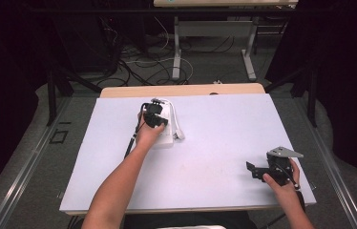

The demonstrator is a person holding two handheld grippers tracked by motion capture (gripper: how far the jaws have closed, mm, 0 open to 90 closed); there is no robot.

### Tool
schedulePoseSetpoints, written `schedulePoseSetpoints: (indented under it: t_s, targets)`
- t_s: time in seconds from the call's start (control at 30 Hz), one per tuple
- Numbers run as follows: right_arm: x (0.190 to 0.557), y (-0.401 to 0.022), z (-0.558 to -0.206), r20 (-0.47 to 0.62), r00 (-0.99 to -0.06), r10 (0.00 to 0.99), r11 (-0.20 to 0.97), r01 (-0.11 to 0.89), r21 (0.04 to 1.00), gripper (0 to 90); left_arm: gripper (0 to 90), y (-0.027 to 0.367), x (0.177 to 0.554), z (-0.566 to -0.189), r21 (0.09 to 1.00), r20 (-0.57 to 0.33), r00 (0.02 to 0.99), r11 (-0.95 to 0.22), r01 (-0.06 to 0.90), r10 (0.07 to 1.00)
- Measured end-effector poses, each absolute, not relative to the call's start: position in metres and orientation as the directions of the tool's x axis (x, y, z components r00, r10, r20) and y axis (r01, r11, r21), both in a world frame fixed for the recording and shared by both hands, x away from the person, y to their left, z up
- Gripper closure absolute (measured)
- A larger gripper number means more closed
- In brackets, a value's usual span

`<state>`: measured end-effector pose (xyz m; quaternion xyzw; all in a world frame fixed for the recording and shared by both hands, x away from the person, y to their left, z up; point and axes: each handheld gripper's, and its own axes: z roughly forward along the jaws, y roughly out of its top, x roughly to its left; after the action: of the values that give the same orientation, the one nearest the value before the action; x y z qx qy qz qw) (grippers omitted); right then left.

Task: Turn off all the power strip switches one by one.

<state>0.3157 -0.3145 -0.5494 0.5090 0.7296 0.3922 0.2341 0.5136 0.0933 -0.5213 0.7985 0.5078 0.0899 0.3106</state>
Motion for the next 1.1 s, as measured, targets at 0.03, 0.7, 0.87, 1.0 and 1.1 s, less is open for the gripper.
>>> schedulePoseSetpoints:
  t_s: [0.03, 0.7, 0.87, 1.0, 1.1]
  targets:
    - [0.3159, -0.3149, -0.5497, 0.053, -0.374, 0.926, 0.178, 0.556, 0.811, 7.4, 90.0, 0.0932, 0.5136, -0.5212, 0.586, -0.172, 0.468, -0.292, 0.756, 0.867]
    - [0.3152, -0.3144, -0.5493, 0.062, -0.373, 0.926, 0.171, 0.561, 0.81, 7.4, 90.0, 0.0916, 0.5116, -0.5229, 0.583, -0.162, 0.47, -0.3, 0.755, 0.868]
    - [0.3158, -0.3153, -0.5499, 0.054, -0.377, 0.925, 0.179, 0.556, 0.812, 7.4, 90.0, 0.0918, 0.5114, -0.5231, 0.585, -0.164, 0.472, -0.3, 0.754, 0.866]
    - [0.3158, -0.315, -0.5498, 0.054, -0.376, 0.925, 0.179, 0.556, 0.812, 7.4, 90.0, 0.0915, 0.5116, -0.5233, 0.585, -0.173, 0.465, -0.289, 0.757, 0.868]
    - [0.3158, -0.3152, -0.5499, 0.054, -0.377, 0.925, 0.179, 0.556, 0.811, 7.4, 90.0, 0.0922, 0.5119, -0.5229, 0.585, -0.162, 0.468, -0.297, 0.754, 0.869]
